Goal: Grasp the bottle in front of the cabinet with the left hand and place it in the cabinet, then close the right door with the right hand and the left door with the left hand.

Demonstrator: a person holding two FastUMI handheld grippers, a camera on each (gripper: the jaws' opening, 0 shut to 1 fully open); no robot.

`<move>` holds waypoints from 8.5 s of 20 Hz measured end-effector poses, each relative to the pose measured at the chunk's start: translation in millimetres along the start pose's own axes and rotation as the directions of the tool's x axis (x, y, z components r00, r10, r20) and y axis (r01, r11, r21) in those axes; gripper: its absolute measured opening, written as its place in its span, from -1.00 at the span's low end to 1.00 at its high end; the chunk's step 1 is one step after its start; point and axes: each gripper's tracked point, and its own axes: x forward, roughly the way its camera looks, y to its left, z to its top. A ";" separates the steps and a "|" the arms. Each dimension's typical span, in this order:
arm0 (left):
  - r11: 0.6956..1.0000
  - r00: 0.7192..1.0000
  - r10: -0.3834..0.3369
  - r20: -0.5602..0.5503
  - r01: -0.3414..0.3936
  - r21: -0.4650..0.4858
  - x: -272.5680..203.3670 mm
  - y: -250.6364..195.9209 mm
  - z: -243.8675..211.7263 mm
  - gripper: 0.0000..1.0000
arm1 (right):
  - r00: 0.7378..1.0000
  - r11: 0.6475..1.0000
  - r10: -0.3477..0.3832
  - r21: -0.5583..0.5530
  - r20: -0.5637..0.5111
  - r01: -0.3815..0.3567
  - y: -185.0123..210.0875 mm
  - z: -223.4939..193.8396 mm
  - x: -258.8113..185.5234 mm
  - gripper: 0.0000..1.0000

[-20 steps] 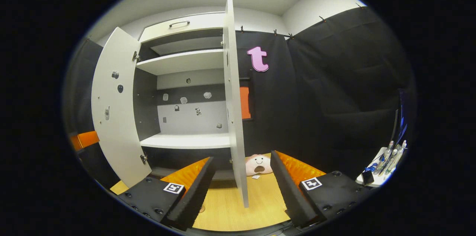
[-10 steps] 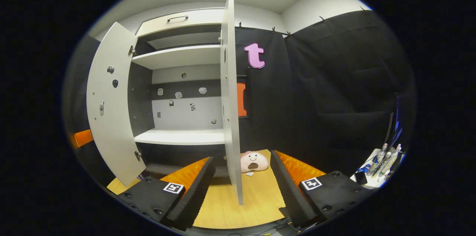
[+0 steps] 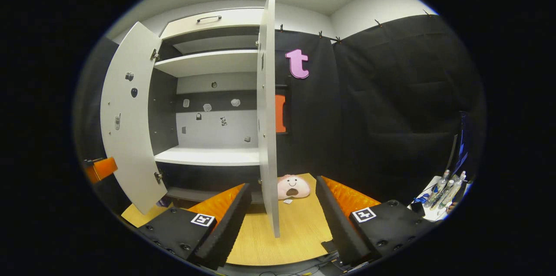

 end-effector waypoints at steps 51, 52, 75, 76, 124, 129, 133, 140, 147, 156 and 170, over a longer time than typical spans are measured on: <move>0.945 0.851 -0.263 -0.455 0.322 0.056 158.9 -86.3 -111.3 0.46 | 0.989 0.997 -0.073 0.025 -0.126 0.077 -63.4 -41.4 32.2 0.97; 0.943 0.851 -0.269 -0.451 0.328 0.056 162.9 -85.5 -96.4 0.46 | 0.990 0.997 -0.069 0.026 -0.124 0.073 -63.8 -40.5 32.3 0.97; 0.969 0.939 -0.170 -0.300 0.214 0.121 340.6 -66.1 25.3 0.48 | 0.981 0.984 -0.172 0.028 -0.088 0.175 -104.0 -24.7 40.0 0.97; 0.969 0.939 -0.164 -0.304 0.211 0.131 344.3 -66.0 24.6 0.48 | 0.981 0.984 -0.174 0.027 -0.089 0.177 -104.9 -26.6 42.0 0.97; 0.995 0.997 0.079 0.014 -0.079 0.056 16.3 102.8 108.5 0.92 | 0.999 1.000 -0.015 -0.023 -0.029 0.015 -64.7 -6.9 147.8 0.77; 0.994 0.996 0.092 0.014 -0.092 0.060 10.8 112.3 109.7 0.91 | 1.000 1.000 -0.011 -0.024 -0.013 0.010 -59.3 -6.3 144.9 0.76; 0.994 0.995 0.102 0.015 -0.103 0.044 8.2 119.3 109.8 0.91 | 1.000 1.000 0.005 -0.029 -0.005 -0.005 -48.2 -5.9 143.1 0.90; 0.992 0.993 0.118 0.021 -0.119 0.033 6.5 128.4 110.4 0.91 | 0.998 0.998 0.063 -0.003 -0.008 -0.063 -10.6 -8.3 140.2 0.90; 0.991 0.991 0.133 0.008 -0.133 0.007 3.1 139.8 102.4 0.91 | 0.993 0.992 0.115 -0.049 -0.006 -0.115 25.6 -5.8 141.5 0.89; 0.985 0.985 0.171 0.005 -0.171 0.014 -3.2 155.8 100.6 0.91 | 0.988 0.988 0.151 -0.035 -0.027 -0.151 56.5 -8.8 150.3 0.89; 0.972 0.972 0.234 0.003 -0.234 0.015 -6.0 184.2 96.3 0.91 | 0.968 0.968 0.246 -0.050 -0.041 -0.248 130.4 -15.2 172.6 0.89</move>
